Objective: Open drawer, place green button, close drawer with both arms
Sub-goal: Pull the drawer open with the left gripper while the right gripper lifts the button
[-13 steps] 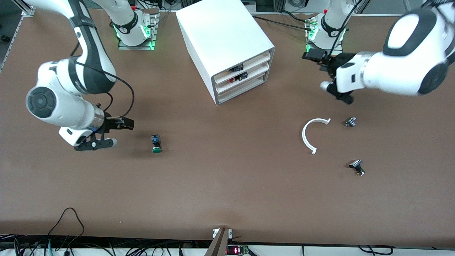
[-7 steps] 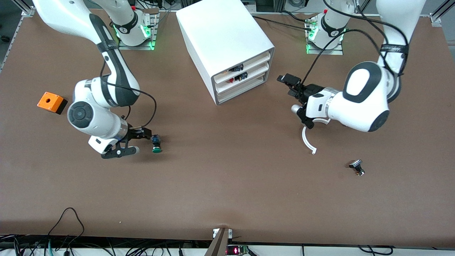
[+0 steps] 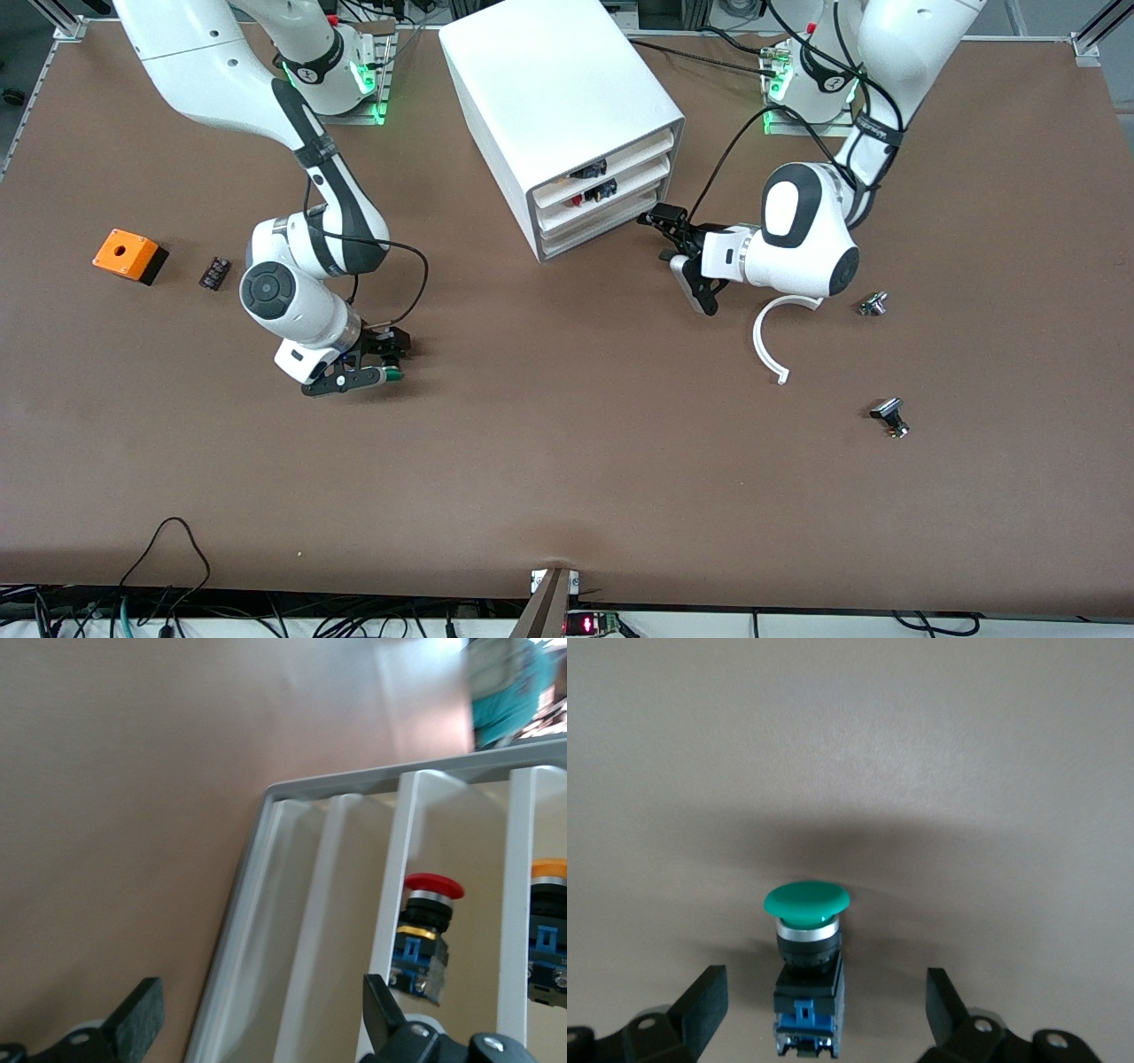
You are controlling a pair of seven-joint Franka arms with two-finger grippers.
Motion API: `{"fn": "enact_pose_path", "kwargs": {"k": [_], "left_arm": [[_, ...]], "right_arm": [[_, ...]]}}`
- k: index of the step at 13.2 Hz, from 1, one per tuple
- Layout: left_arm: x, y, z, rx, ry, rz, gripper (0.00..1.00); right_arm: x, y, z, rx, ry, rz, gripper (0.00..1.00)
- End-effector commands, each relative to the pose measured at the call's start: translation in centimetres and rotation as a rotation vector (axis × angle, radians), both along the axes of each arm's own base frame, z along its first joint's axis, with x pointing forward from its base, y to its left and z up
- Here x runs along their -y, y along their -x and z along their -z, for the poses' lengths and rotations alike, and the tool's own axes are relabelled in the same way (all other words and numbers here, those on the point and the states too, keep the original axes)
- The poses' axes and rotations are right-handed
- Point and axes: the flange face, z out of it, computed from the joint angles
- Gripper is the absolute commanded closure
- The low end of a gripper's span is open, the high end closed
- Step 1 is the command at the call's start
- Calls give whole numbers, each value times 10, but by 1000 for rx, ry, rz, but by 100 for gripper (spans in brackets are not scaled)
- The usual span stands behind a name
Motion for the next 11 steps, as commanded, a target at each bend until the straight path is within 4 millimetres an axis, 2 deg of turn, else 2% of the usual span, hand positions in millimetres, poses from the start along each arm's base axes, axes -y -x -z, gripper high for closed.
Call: {"fn": "enact_pose_path", "kwargs": {"k": [1,3,5,7,8,10,11], "left_arm": [[-6,32,36,42,161,-91,2],[-7,37,51,45,181,-92,4],[-6,50,59,10,180,-88,10],[-2,57,64,-25,198,-111,16],[2,60,65,-31,203,-103,25],[16,74,70,-61,215,-88,34],[19,77,74,-73,219,-92,37]], "right_arm": [[-2,12,9,11,-14,40,5],[-2,13,11,7,-13,40,23],[-3,15,12,-1,-11,36,52],[-6,15,11,1,-11,33,75],[-6,15,11,-1,-11,35,84],[-6,14,10,3,-12,35,99],[-6,12,7,8,-13,32,100]]}}
